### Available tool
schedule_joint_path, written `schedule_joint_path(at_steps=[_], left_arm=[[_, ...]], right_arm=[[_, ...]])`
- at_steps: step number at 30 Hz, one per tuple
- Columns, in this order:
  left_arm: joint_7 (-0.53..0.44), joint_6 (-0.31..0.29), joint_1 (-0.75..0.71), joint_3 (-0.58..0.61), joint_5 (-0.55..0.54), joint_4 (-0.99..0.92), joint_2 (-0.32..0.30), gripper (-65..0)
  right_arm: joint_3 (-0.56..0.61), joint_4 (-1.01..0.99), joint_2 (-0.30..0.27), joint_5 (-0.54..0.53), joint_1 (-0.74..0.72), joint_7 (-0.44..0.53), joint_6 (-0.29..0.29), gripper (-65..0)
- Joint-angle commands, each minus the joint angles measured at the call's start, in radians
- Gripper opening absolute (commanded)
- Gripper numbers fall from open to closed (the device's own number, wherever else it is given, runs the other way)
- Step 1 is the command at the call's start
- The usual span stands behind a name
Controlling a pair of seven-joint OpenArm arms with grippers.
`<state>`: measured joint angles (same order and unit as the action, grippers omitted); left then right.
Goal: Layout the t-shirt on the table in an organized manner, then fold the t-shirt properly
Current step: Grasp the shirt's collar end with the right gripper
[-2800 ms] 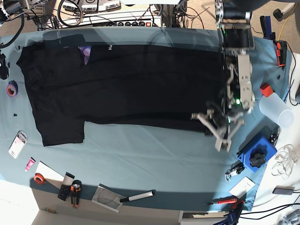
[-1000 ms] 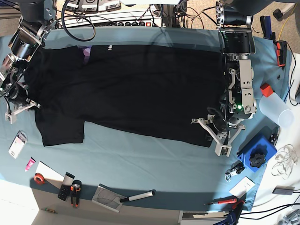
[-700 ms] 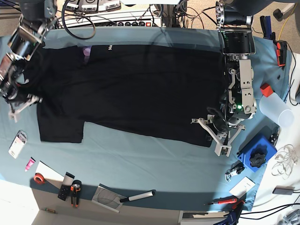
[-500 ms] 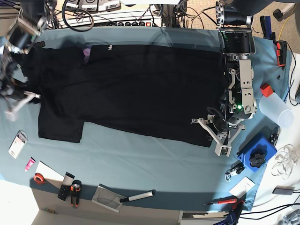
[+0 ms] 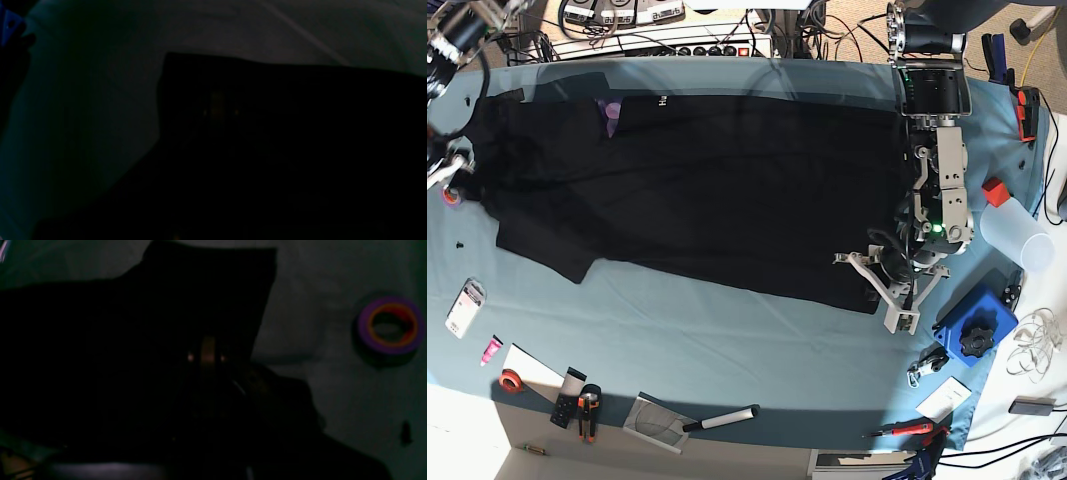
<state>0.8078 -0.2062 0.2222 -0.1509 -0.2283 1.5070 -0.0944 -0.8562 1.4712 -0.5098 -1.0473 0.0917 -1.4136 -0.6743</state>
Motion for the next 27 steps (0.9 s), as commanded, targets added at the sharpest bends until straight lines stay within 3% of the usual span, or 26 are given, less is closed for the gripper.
schedule_joint_path(at_steps=[1, 4, 8, 13, 19, 23, 27], left_arm=[[-0.023, -0.003, 0.024, 0.0, -0.011, 0.018, -0.003, -65.0], [-0.023, -0.004, 0.024, 0.0, -0.011, 0.018, -0.003, -65.0], [-0.023, -0.004, 0.024, 0.0, -0.011, 0.018, -0.003, -65.0], [-0.023, -0.004, 0.024, 0.0, -0.011, 0.018, -0.003, -65.0], [-0.023, -0.004, 0.024, 0.0, -0.011, 0.018, -0.003, -65.0], [-0.023, -0.004, 0.025, 0.0, -0.011, 0.018, -0.003, -65.0], [-0.023, -0.004, 0.025, 0.0, -0.011, 0.018, -0.003, -65.0]], right_arm=[[-0.007, 0.014, -0.027, -0.018, 0.006, 0.017, -0.003, -65.0], [-0.007, 0.014, -0.027, 0.016, 0.02, 0.017, -0.024, -65.0], [-0.007, 0.014, -0.028, 0.065, 0.029, 0.017, -0.024, -46.3], [-0.012, 0.014, -0.048, 0.026, 0.029, 0.017, -0.024, -45.4], [-0.196, 0.014, -0.072, -0.193, 0.011, 0.017, -0.024, -45.4], [-0.263, 0.01, -0.069, -0.096, -0.037, 0.017, -0.024, -45.5], [-0.181, -0.061, -0.069, 0.119, -0.061, 0.23, -0.024, -45.5]])
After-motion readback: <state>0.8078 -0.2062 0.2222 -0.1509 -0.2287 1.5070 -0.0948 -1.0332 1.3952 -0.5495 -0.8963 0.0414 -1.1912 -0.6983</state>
